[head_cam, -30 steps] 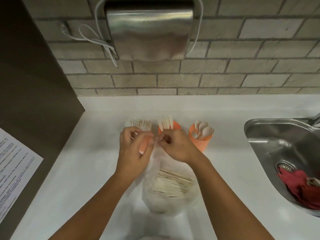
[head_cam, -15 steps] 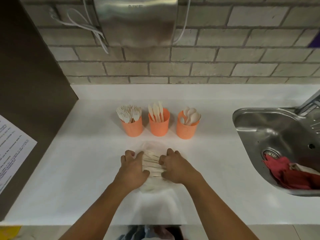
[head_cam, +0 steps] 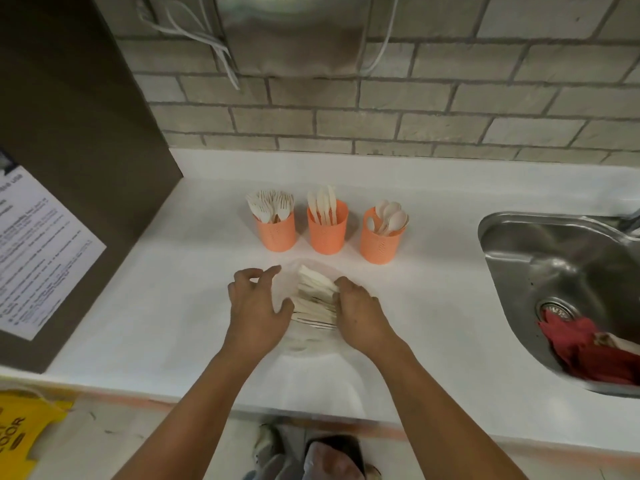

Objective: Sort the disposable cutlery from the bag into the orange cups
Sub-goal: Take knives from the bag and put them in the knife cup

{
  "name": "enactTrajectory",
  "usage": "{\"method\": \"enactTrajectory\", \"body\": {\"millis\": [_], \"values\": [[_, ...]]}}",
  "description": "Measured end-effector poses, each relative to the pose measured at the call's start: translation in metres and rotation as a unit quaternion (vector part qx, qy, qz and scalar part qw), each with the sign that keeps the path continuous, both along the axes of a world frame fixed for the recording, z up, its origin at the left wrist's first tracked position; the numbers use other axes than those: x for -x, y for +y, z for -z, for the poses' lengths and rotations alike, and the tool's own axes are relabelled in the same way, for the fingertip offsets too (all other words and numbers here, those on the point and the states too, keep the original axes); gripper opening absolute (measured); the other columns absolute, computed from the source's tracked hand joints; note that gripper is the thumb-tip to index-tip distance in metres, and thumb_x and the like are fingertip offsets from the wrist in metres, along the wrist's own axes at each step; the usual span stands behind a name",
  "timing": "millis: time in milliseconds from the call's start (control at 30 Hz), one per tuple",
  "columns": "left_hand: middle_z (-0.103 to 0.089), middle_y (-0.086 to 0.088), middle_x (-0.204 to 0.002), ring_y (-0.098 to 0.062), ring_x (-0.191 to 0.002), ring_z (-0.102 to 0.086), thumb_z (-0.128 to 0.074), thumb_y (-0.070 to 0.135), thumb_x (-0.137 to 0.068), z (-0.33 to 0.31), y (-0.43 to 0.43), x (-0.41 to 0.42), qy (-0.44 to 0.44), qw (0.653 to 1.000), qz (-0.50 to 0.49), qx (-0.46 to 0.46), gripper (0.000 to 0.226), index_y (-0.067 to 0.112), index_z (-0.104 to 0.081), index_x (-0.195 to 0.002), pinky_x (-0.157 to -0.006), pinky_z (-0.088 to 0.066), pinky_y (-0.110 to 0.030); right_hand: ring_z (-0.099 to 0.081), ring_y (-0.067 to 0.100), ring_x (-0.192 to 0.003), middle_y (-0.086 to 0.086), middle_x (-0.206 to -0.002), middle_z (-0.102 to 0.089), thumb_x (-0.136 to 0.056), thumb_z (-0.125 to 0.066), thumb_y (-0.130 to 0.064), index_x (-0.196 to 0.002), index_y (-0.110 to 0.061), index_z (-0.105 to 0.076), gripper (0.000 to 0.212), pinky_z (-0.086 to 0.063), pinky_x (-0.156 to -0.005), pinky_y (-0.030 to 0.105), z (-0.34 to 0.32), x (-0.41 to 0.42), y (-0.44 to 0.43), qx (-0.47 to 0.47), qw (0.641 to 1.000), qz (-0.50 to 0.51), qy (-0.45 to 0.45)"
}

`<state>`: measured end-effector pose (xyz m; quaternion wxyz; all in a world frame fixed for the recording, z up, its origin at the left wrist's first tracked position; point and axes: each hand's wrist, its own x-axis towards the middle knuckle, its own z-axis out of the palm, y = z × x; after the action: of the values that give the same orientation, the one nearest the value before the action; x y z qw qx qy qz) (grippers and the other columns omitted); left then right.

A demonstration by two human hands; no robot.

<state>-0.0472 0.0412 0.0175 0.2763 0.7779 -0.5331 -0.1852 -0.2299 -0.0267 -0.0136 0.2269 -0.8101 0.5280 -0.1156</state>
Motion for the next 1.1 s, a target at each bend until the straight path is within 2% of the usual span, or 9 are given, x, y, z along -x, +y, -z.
{"method": "enactTrajectory", "body": {"millis": [133,233,300,400,500,600,733,933,1100], "values": [[-0.048,0.001,-0.131,-0.02,-0.123,-0.049,-0.069,0.024,-0.096,-0.007,-0.003,0.021,0.058,0.997,0.009,0.05,0.054,0.024,-0.052,-0.147,-0.107,-0.043,-0.031,-0.061,0.033,-0.094,0.006,-0.101,-0.065,-0.102,-0.038,-0.014,-0.111,-0.015,-0.049,0.014,-0.052,-0.082,0.047,-0.004,0.004,-0.001,-0.014,0.995,0.006,-0.1],[-0.065,0.007,-0.118,-0.008,-0.1,-0.064,-0.067,0.03,-0.099,-0.019,-0.013,0.038,0.174,0.984,-0.015,0.027,0.045,0.023,-0.057,-0.142,-0.088,-0.053,-0.026,-0.059,0.026,-0.082,0.0,-0.089,-0.061,-0.101,-0.04,-0.008,-0.101,-0.019,-0.043,0.011,-0.051,-0.074,0.042,-0.009,0.005,-0.002,-0.027,0.982,0.01,-0.185],[-0.073,0.01,-0.107,-0.006,-0.093,-0.068,-0.064,0.029,-0.101,-0.027,-0.019,0.049,0.261,0.965,-0.017,0.013,0.029,0.025,-0.067,-0.13,-0.085,-0.055,-0.026,-0.059,0.021,-0.079,-0.004,-0.086,-0.061,-0.102,-0.04,-0.006,-0.102,-0.015,-0.045,0.011,-0.049,-0.071,0.04,-0.013,0.004,-0.002,-0.05,0.971,0.007,-0.235],[-0.077,0.003,-0.087,-0.015,-0.086,-0.072,-0.062,0.025,-0.101,-0.03,-0.024,0.062,0.315,0.949,-0.012,0.029,0.017,0.02,-0.079,-0.099,-0.092,-0.056,-0.043,-0.06,0.017,-0.076,-0.002,-0.086,-0.064,-0.107,-0.038,-0.015,-0.108,-0.013,-0.051,0.013,-0.05,-0.07,0.038,-0.018,0.003,-0.003,-0.086,0.954,0.011,-0.287],[-0.073,0.0,-0.079,-0.012,-0.076,-0.068,-0.063,0.021,-0.1,-0.029,-0.027,0.07,0.331,0.941,-0.026,0.059,0.017,0.021,-0.08,-0.097,-0.081,-0.056,-0.038,-0.057,0.006,-0.068,-0.007,-0.081,-0.062,-0.109,-0.037,-0.02,-0.106,-0.016,-0.056,0.02,-0.045,-0.065,0.025,-0.024,0.005,-0.004,-0.121,0.937,0.03,-0.326],[-0.074,0.006,-0.082,-0.01,-0.078,-0.067,-0.065,0.021,-0.101,-0.029,-0.029,0.077,0.376,0.922,-0.055,0.07,0.017,0.023,-0.08,-0.107,-0.07,-0.054,-0.026,-0.059,0.007,-0.071,0.001,-0.091,-0.062,-0.108,-0.04,-0.016,-0.111,-0.017,-0.065,0.025,-0.043,-0.062,0.014,-0.029,0.01,-0.007,-0.138,0.922,0.041,-0.361],[-0.079,0.0,-0.099,-0.019,-0.094,-0.074,-0.06,0.021,-0.102,-0.028,-0.036,0.086,0.395,0.913,-0.083,0.063,0.02,0.024,-0.079,-0.108,-0.076,-0.057,-0.028,-0.062,0.014,-0.102,0.007,-0.108,-0.058,-0.106,-0.044,-0.016,-0.122,-0.028,-0.07,0.033,-0.043,-0.082,0.011,-0.026,0.015,-0.01,-0.13,0.916,0.07,-0.374],[-0.081,-0.002,-0.098,-0.027,-0.091,-0.077,-0.065,0.013,-0.098,-0.024,-0.046,0.088,0.409,0.905,-0.089,0.076,0.019,0.019,-0.079,-0.109,-0.087,-0.062,-0.038,-0.058,-0.002,-0.09,0.008,-0.096,-0.064,-0.102,-0.051,-0.014,-0.124,-0.031,-0.072,0.035,-0.04,-0.076,0.004,-0.02,0.018,-0.015,-0.067,0.923,0.089,-0.369],[-0.081,-0.007,-0.103,-0.012,-0.082,-0.075,-0.067,-0.004,-0.094,-0.027,-0.056,0.081,0.514,0.849,-0.084,0.085,0.027,0.01,-0.076,-0.116,-0.073,-0.057,-0.02,-0.063,0.006,-0.087,0.003,-0.095,-0.061,-0.102,-0.054,-0.012,-0.125,-0.031,-0.072,0.035,-0.045,-0.081,0.008,-0.021,0.015,-0.019,-0.069,0.912,0.112,-0.389]]}}
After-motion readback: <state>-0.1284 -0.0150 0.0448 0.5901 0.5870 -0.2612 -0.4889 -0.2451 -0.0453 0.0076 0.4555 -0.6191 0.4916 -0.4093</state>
